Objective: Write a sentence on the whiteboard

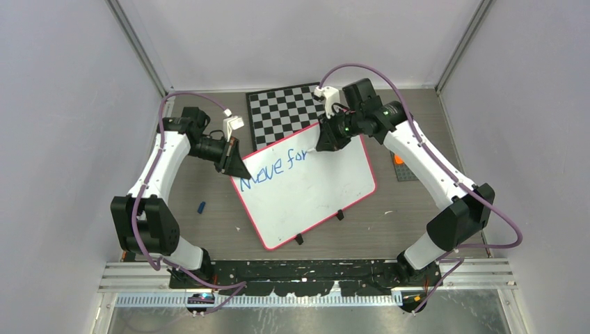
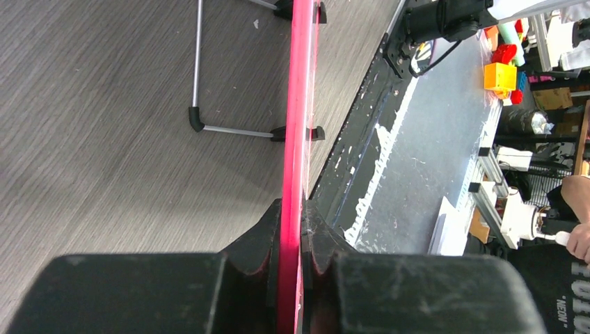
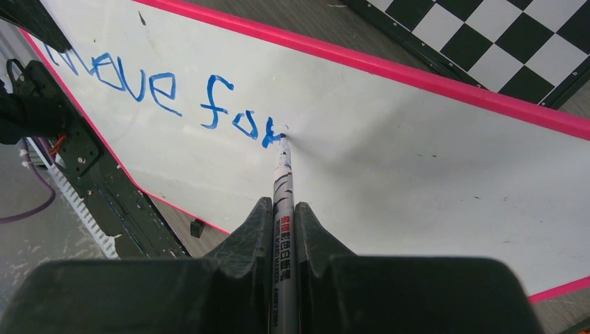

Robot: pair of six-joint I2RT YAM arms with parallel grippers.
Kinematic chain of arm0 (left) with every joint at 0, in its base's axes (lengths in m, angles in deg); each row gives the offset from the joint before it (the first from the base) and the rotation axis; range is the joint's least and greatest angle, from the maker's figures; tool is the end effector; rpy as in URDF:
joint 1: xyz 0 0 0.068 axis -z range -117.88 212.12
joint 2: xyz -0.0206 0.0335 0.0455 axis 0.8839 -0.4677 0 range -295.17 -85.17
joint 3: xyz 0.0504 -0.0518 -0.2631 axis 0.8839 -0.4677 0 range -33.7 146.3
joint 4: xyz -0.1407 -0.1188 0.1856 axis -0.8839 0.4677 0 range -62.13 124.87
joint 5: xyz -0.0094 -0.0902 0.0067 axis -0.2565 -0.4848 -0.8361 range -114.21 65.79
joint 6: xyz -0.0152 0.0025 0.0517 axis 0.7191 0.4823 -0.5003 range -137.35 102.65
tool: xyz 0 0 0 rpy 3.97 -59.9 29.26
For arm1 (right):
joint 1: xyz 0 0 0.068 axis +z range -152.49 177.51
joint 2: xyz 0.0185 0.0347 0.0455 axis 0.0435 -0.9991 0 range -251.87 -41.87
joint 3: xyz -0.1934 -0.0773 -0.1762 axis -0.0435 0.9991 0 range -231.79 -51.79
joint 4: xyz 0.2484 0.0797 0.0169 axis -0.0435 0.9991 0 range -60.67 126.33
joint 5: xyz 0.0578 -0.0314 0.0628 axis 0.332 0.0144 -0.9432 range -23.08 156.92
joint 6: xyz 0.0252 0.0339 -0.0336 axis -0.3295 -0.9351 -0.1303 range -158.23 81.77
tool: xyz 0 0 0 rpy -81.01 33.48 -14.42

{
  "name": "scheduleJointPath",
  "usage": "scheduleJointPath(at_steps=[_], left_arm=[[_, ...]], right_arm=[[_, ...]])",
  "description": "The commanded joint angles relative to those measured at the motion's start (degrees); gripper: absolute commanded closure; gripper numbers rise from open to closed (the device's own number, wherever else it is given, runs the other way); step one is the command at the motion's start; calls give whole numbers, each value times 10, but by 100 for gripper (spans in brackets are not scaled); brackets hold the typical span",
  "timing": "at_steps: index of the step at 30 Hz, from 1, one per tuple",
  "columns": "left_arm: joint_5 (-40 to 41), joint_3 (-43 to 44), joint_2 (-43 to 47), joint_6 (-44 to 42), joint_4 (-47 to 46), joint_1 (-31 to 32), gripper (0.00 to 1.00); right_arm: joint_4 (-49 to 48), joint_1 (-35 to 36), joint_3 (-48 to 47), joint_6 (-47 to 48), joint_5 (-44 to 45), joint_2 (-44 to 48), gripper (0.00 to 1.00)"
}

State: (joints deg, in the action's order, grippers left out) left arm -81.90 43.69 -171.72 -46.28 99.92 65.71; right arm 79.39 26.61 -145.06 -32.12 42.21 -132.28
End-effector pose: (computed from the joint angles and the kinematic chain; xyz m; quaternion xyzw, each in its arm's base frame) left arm 0.2673 -0.0469 0.3053 0.2800 0.8281 -0.4546 0.1709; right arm 0.2862 0.1763 0.3715 -0.3495 0.8433 0.2662 0.3096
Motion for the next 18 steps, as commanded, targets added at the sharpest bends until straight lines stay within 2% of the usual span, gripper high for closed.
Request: scheduleJointPath(at_steps=[1,9,13,18], left_arm=[[88,-1,-3,-37,-41,21,87],[66,52,2,-24,-18,21,55],[68,69,3,6,-45,31,49],[57,97,-23,43,-71,56,47]], right_arm=[[-6,-5,-33,15,-15,14,100],[38,-5,-49,40,-66,32,100],[53,-5,-53,57,-77,34,100],[70,-5,-58,72,-86,36,100]])
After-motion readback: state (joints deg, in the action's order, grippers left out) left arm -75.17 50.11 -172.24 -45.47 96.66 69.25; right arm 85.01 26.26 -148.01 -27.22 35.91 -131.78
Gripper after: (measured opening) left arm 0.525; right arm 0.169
